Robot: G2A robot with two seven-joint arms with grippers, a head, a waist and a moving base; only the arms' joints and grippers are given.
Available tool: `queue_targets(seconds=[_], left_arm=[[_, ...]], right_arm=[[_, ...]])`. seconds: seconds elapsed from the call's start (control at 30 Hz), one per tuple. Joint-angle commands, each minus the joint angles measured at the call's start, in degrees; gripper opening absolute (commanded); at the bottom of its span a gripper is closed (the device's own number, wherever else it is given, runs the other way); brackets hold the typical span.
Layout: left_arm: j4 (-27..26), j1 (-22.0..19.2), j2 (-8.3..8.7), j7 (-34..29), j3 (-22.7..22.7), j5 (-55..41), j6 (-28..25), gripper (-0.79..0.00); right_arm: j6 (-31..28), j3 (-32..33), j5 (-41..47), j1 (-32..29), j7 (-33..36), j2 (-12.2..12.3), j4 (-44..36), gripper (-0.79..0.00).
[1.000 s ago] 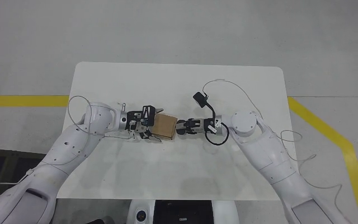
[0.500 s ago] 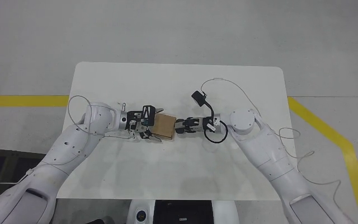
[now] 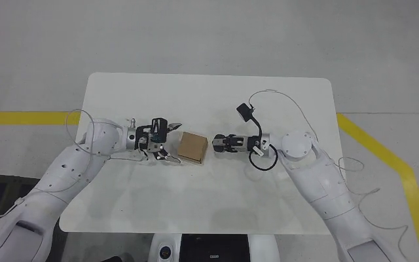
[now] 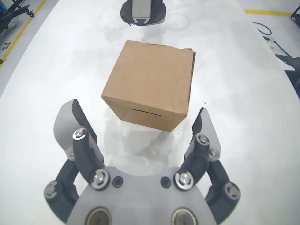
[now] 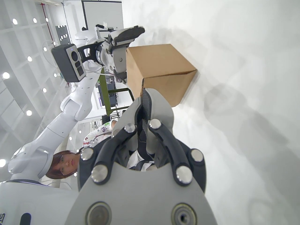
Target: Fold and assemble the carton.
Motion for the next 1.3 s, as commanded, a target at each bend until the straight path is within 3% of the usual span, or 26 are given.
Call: queue_targets(seconds=[0.0, 0.1, 0.17, 0.2, 0.23, 0.47, 0.73, 1.03, 1.27], left_arm=[[0.17, -1.65, 1.81, 1.93, 1.86, -4.58, 0.00, 0.000], [-0.08, -4.49, 4.13, 2.33, 4.10, -10.77, 0.00, 0.000], [-0.30, -6.47, 5.44, 1.12, 5.50, -15.23, 0.00, 0.000], [-0.39, -7.44, 5.98, 0.07, 6.11, -17.43, 0.00, 0.000], [-0.43, -8.36, 6.43, -1.19, 6.61, -19.53, 0.00, 0.000], [-0.10, -12.46, 7.16, -12.46, 7.45, -31.44, 0.00, 0.000], [-0.66, -12.37, 6.09, -22.94, 5.49, -41.28, 4.19, 0.000], [0.80, -13.06, 4.95, -30.24, 3.39, -46.57, 7.08, 0.000], [4.36, -14.57, 4.13, -33.94, 1.54, -52.35, 4.32, 0.000]], right_arm=[[-1.68, 1.01, -1.20, -0.69, -0.08, 0.40, -1.19, -0.785], [-5.43, 2.48, -2.03, -1.46, -0.31, 0.86, -1.69, -0.745], [-7.23, 3.37, -3.04, -1.51, -0.63, 1.13, -1.47, -0.465], [-8.67, 3.88, -2.98, -1.56, -1.09, 1.23, -1.37, -0.160], [-10.16, 4.39, -2.98, -1.62, -1.56, 1.32, -1.04, 0.000], [-20.66, 7.25, -5.92, -0.40, -3.74, 2.03, 1.66, 0.000], [-30.56, 11.69, -16.67, 1.17, -11.93, 3.14, 1.65, 0.000], [-32.29, 15.66, -24.12, 3.01, -15.45, 4.33, 1.89, 0.000], [-31.81, 17.69, -25.63, 5.59, -13.27, 5.24, 2.95, 0.000]])
